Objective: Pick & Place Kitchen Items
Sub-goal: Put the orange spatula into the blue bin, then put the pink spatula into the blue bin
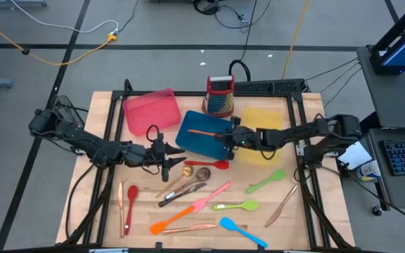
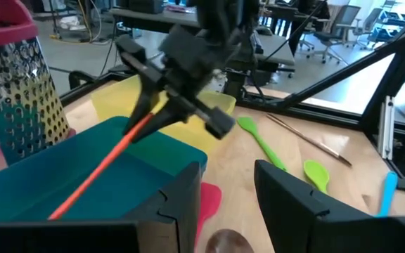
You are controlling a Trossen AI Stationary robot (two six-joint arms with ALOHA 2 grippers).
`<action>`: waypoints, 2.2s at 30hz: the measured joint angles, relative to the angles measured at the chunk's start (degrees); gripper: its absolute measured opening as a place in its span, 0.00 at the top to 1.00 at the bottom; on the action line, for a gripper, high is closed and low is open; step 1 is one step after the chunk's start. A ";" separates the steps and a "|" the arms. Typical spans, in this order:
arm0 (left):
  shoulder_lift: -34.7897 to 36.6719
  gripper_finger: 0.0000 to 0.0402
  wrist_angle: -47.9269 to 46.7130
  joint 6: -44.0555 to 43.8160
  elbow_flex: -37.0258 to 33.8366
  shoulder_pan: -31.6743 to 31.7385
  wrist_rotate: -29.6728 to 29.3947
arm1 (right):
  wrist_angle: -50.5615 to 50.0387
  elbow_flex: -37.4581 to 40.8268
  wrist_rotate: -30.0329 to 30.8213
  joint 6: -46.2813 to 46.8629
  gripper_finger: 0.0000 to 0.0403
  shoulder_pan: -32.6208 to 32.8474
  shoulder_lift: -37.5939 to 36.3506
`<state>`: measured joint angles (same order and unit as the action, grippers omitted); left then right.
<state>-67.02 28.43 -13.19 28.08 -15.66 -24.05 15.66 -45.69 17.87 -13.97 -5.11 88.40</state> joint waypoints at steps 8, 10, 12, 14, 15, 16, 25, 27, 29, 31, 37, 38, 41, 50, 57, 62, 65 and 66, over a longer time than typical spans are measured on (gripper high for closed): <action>-0.02 0.65 -0.38 0.00 0.00 0.04 -0.46 | 3.96 -0.09 -1.93 -1.45 0.92 -5.30 2.62; -0.02 0.65 -0.35 0.00 0.00 0.04 -0.47 | 3.32 -0.07 -5.58 -0.01 0.91 -6.58 3.89; -0.02 0.65 -0.42 -0.02 0.00 0.05 -0.46 | 3.61 0.01 -8.60 1.29 0.91 -7.56 4.67; -0.02 0.65 -0.56 -0.01 0.00 0.07 -0.48 | 5.14 -0.22 -10.64 1.04 0.90 -8.20 6.24; -0.02 0.65 -0.60 -0.03 0.00 0.06 -0.48 | 4.80 -0.18 -10.63 1.01 0.89 -8.38 6.92; -0.02 0.65 -0.66 -0.04 0.00 0.04 -0.48 | 4.29 -0.01 -10.55 1.21 0.89 -8.44 7.38; -0.02 0.65 -1.85 -0.01 0.00 0.26 -0.48 | 5.64 -0.04 -10.55 -1.89 0.79 -8.78 8.40; -0.02 0.65 -1.96 0.65 0.00 0.26 -0.48 | 5.71 -0.04 -10.55 -1.89 0.75 -8.78 8.40; -0.03 0.65 -2.31 0.98 0.00 0.26 -0.48 | 6.01 -0.04 -10.53 -1.98 0.71 -8.78 8.40; -0.02 0.65 -2.71 1.07 0.00 0.26 -0.48 | 6.05 -0.04 -10.51 -2.30 0.68 -8.78 8.40; -0.02 0.65 -5.35 0.25 0.00 0.26 -0.44 | 7.48 -0.13 -10.50 -2.57 0.63 -8.71 6.30; -0.02 0.65 -5.87 -0.01 0.00 0.26 -0.43 | 6.84 -0.11 -10.51 -2.57 0.62 -8.70 5.76; -0.02 0.65 -7.13 -0.43 0.00 0.26 -0.09 | 7.25 -0.01 -10.49 -2.57 0.62 -8.29 3.95; -0.02 0.65 -13.76 -5.10 0.00 0.26 0.12 | 7.89 -0.06 -10.64 0.29 0.63 -2.86 -2.01; -0.02 0.65 -16.79 -11.31 0.00 -1.19 3.35 | 9.51 -0.04 -10.69 1.17 0.62 3.70 -2.05; -0.02 0.65 -16.61 -12.99 0.00 -3.71 3.17 | 9.25 -0.04 -16.83 1.35 0.64 7.88 -1.95; -0.02 0.65 -16.12 -14.66 0.00 -5.38 2.85 | 9.00 -0.07 -25.03 2.20 0.64 9.63 -1.99; -0.02 0.65 -16.15 -15.27 0.00 -5.92 2.73 | 8.37 -0.07 -27.18 3.01 0.64 10.11 -1.97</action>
<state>-67.05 12.28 -28.46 28.08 -21.58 -21.32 24.03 -45.76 -9.31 -10.96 5.01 86.43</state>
